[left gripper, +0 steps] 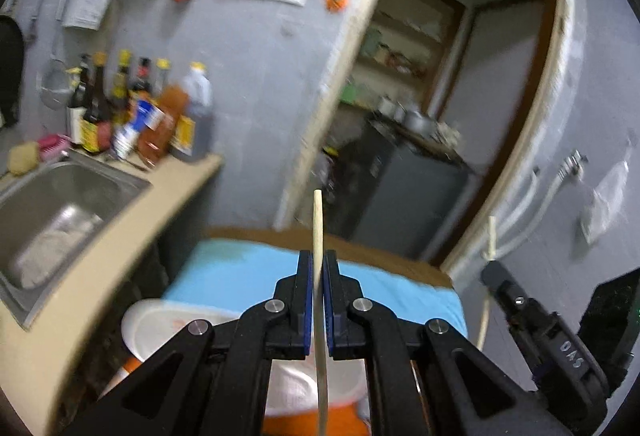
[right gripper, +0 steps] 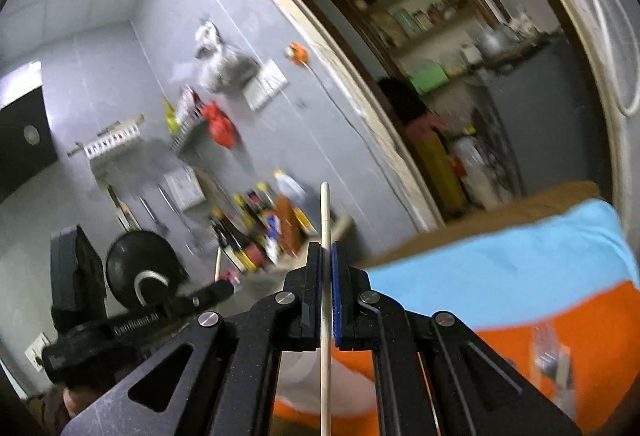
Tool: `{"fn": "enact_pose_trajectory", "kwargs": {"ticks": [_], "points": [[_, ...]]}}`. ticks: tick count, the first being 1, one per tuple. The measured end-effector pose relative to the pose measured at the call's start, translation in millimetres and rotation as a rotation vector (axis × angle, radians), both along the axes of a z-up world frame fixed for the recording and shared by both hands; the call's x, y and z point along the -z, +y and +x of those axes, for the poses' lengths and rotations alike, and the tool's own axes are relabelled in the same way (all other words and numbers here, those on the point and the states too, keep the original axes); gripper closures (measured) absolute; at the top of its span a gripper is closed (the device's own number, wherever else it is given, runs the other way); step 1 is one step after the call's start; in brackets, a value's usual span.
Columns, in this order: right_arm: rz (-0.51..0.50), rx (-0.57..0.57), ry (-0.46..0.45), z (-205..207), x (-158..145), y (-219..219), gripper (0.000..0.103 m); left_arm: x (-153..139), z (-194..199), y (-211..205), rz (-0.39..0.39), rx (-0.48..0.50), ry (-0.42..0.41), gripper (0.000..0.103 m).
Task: Organize utensils
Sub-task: 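Lift both chopsticks over the white holder and release them inside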
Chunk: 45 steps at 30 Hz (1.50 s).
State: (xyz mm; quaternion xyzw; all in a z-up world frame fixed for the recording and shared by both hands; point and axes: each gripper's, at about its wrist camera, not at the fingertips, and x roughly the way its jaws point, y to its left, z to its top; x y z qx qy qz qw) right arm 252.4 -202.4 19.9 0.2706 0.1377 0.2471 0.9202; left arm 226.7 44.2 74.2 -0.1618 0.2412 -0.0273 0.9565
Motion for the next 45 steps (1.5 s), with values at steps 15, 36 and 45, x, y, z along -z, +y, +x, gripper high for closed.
{"fn": "enact_pose_trajectory", "kwargs": {"ticks": [15, 36, 45], "points": [[-0.029, 0.092, -0.116, 33.4, 2.7, 89.1, 0.099, 25.9, 47.3, 93.5, 0.025, -0.222, -0.113, 0.098], [-0.181, 0.111, -0.153, 19.7, 29.2, 96.6, 0.099, 57.6, 21.4, 61.5, 0.126, -0.137, -0.147, 0.098], [-0.215, 0.055, -0.063, 14.0, 35.0, 77.6, 0.082, 66.4, 16.8, 59.8, 0.099, -0.045, -0.031, 0.088]]}}
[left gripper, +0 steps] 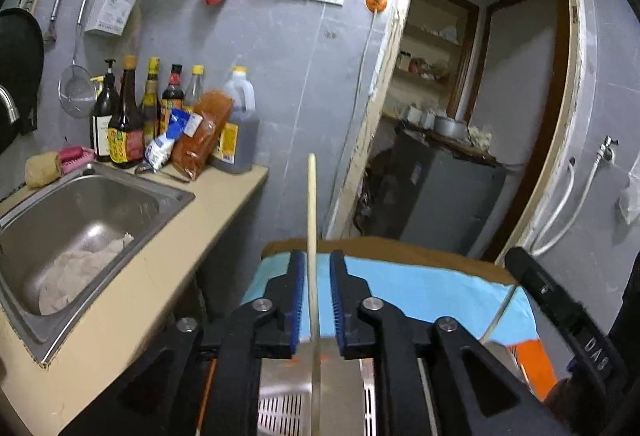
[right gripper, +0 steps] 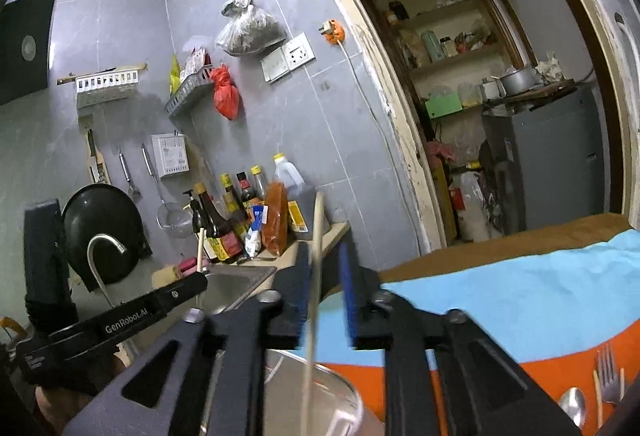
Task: Organize utensils
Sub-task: 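Lift both chopsticks over the white holder and release them inside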
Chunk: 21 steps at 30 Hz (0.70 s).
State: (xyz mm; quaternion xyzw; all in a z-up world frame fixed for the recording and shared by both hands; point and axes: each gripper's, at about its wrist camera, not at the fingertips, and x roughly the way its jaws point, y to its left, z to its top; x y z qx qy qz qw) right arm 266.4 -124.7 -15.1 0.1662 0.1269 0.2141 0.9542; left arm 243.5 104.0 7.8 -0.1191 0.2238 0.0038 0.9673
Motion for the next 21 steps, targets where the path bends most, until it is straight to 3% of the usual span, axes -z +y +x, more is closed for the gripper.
{"fn": "enact_pose_trajectory", "kwargs": {"ticks": [3, 6, 8, 12, 16, 19, 21], "points": [[0.004, 0.005, 0.017, -5.7, -0.6, -9.6, 0.08, -0.4, -6.2, -1.6, -0.016, 0.005, 0.01, 0.081], [0.007, 0.021, 0.028, -15.3, -3.5, -22.1, 0.068, -3.1, -14.1, -6.3, -0.027, 0.009, 0.018, 0.062], [-0.011, 0.03, 0.036, -21.9, -4.7, -29.9, 0.065, -6.0, -22.8, -12.5, -0.026, 0.003, 0.005, 0.044], [-0.055, 0.057, 0.06, -36.8, -4.7, -49.7, 0.049, -12.0, -36.0, -29.3, -0.009, 0.012, -0.008, 0.032], [-0.102, 0.082, 0.075, -51.3, -6.3, -70.8, 0.034, -19.4, -52.6, -54.2, 0.022, 0.011, -0.043, 0.008], [-0.131, 0.11, 0.073, -63.6, -10.8, -88.5, 0.024, -23.9, -64.8, -73.7, 0.062, 0.019, -0.078, 0.0], [-0.15, 0.13, 0.068, -71.6, -14.4, -99.8, 0.016, -25.4, -71.5, -86.8, 0.095, 0.024, -0.089, 0.0]]}}
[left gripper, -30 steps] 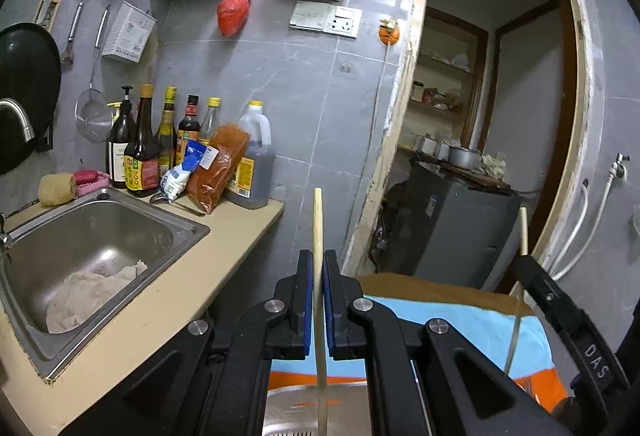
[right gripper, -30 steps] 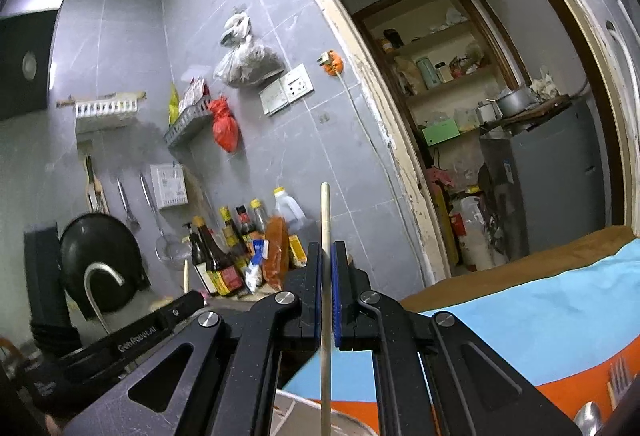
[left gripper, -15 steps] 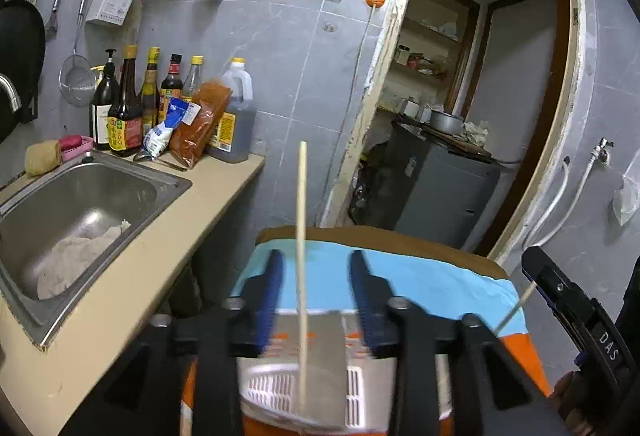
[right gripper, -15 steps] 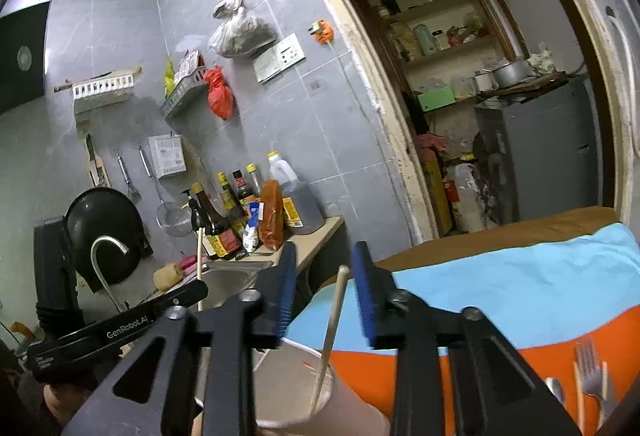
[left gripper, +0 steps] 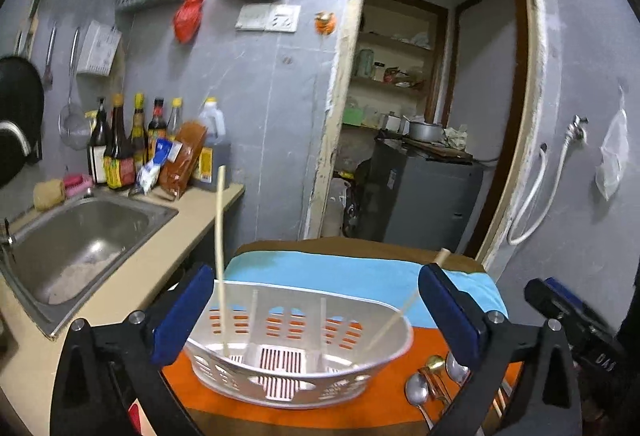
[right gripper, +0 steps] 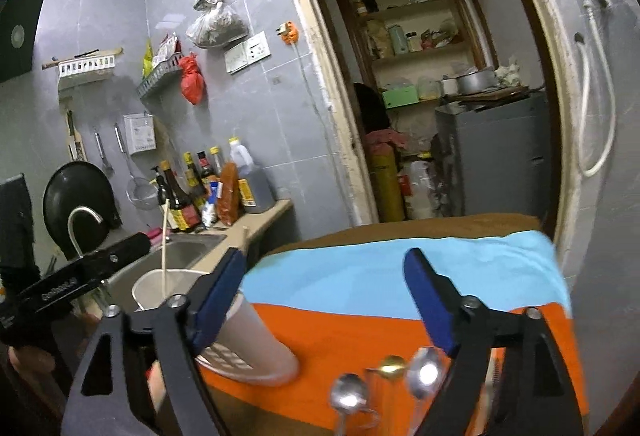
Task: Organize utensils
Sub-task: 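Lift both chopsticks over the white holder and release them inside, then move both grippers back down to the remaining utensils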
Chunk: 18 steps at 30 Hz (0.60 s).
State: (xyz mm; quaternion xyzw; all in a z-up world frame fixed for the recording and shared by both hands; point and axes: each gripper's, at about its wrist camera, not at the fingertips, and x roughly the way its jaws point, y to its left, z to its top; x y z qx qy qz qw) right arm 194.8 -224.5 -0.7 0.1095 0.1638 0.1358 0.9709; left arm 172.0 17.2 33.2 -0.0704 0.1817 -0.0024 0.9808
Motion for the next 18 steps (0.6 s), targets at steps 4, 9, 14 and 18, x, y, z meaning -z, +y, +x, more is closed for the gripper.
{"fn": "enact_pose_trajectory", "kwargs": {"ticks": [4, 9, 14, 18], "points": [[-0.054, 0.044, -0.011, -17.5, -5.8, -20.7, 0.004, 0.6, -11.1, -28.2, 0.039, 0.036, -0.007, 0.0], [-0.103, 0.094, 0.0, -31.6, -6.9, -46.0, 0.002, 8.1, -20.6, -56.8, 0.058, 0.061, 0.007, 0.0], [-0.144, 0.129, 0.008, -38.5, -3.3, -68.6, 0.002, 19.8, -27.2, -78.3, 0.063, 0.056, 0.014, 0.0], [-0.16, 0.145, 0.016, -38.9, 2.1, -85.0, 0.002, 31.7, -28.3, -90.8, 0.07, 0.033, 0.022, 0.0]]}}
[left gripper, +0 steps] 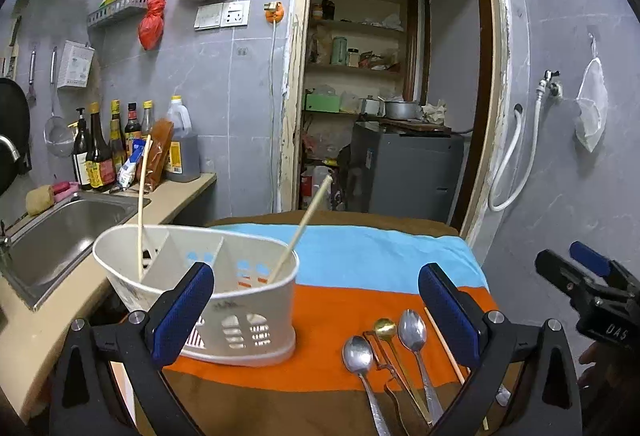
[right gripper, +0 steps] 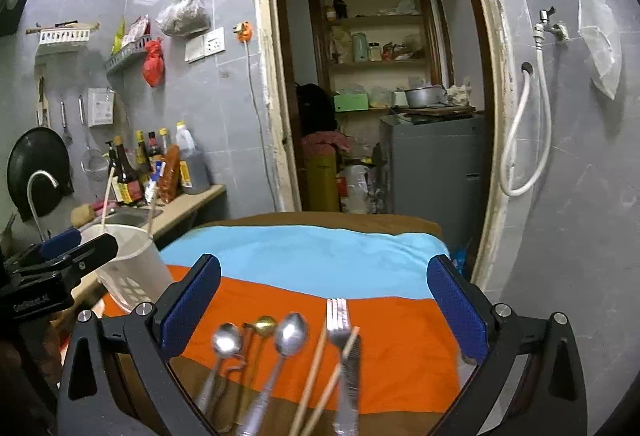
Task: Organize utensils
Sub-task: 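Move both grippers back down to the remaining utensils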
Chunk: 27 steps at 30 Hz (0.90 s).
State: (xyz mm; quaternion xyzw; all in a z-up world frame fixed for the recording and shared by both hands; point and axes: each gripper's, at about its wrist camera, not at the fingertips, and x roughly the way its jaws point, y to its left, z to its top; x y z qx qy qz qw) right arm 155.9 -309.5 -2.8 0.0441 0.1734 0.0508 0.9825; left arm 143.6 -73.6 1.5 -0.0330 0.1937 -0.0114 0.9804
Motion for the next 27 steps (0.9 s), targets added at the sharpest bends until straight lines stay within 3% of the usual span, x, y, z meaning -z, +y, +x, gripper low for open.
{"fn": "enact_pose_trajectory", "kwargs": {"ticks": [9, 12, 14, 19, 23, 27], "points": [[0.03, -0.012, 0.112, 26.2, 33.4, -27.5, 0.002, 44.7, 21.3, -19.0, -0.042, 0.021, 0.151, 0.0], [0.037, -0.014, 0.183, 41.0, 52.8, -33.1, 0.002, 58.0, 31.5, -26.4, -0.033, 0.034, 0.208, 0.014], [0.053, -0.018, 0.22, 50.4, 65.0, -36.6, 0.003, 67.2, 40.3, -31.4, -0.027, 0.044, 0.261, 0.028], [0.094, -0.02, 0.332, 73.6, 96.6, -45.8, 0.033, 92.8, 58.0, -35.3, -0.044, 0.052, 0.392, 0.051], [0.126, -0.057, 0.396, 88.9, 118.9, -47.9, 0.045, 107.5, 71.8, -32.4, -0.073, 0.049, 0.478, 0.061], [0.156, -0.13, 0.462, 105.9, 138.2, -42.6, 0.056, 114.2, 78.6, -27.8, -0.105, 0.043, 0.503, 0.065]]}}
